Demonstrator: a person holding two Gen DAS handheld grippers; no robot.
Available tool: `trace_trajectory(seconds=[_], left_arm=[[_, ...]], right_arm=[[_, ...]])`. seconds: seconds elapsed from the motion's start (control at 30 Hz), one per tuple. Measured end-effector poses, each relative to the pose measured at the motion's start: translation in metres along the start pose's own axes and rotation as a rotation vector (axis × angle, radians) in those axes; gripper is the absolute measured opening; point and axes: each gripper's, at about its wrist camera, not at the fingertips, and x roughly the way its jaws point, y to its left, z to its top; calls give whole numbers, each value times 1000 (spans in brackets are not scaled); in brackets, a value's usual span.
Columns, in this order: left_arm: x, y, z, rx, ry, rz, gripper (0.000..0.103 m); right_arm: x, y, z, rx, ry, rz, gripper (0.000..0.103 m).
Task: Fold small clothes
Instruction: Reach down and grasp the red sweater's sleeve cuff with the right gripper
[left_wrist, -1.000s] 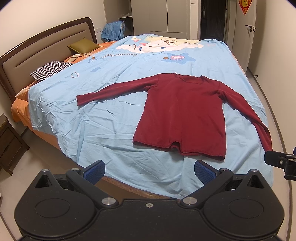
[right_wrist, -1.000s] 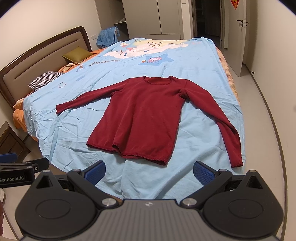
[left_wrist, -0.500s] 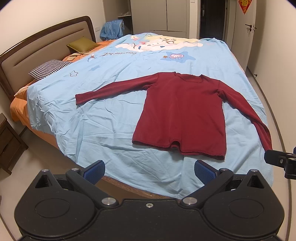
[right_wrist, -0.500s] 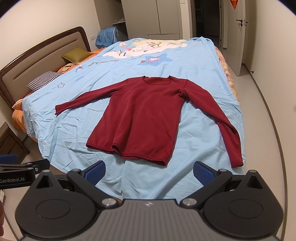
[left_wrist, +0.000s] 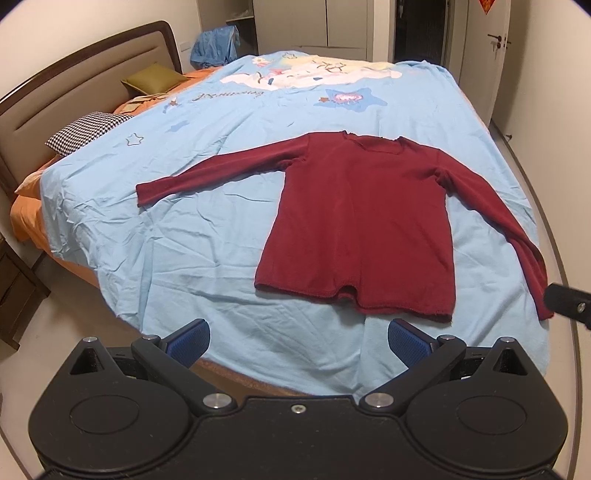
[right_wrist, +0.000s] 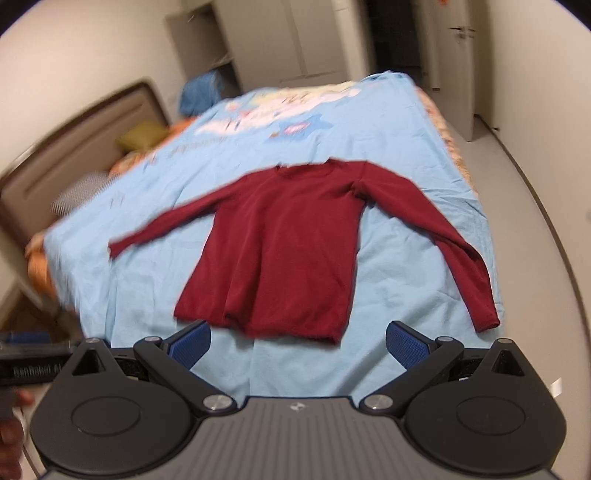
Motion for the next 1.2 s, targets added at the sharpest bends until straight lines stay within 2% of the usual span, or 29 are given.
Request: trace_trajectory(seconds=[0.17,0.33,0.4,0.63,0.93,1.07,1.2], left_arm=[[41,-12,50,-10,6,35,102],[104,-41,109,59,-3,60,102],[132,-55,132,88,-14,33,102],[219,-111,195,158,-11,-68,102],[277,-162,231,194,-1,-157,102],[288,-169,235,198,20,-163,102],[289,-168,236,185,30,-163,102]], right_arm=[[35,-43,17,228,-20,-33,103],[94,-107,26,539,-26,-56,103],[118,-127,29,626,-20,-70,103],[166,-184,52,792,-79,-143,103],[211,-269,59,1171,-19,-274,89],[229,-300,59,1351,-9,-295,80],[253,-315,62,1486,52,-325,73]])
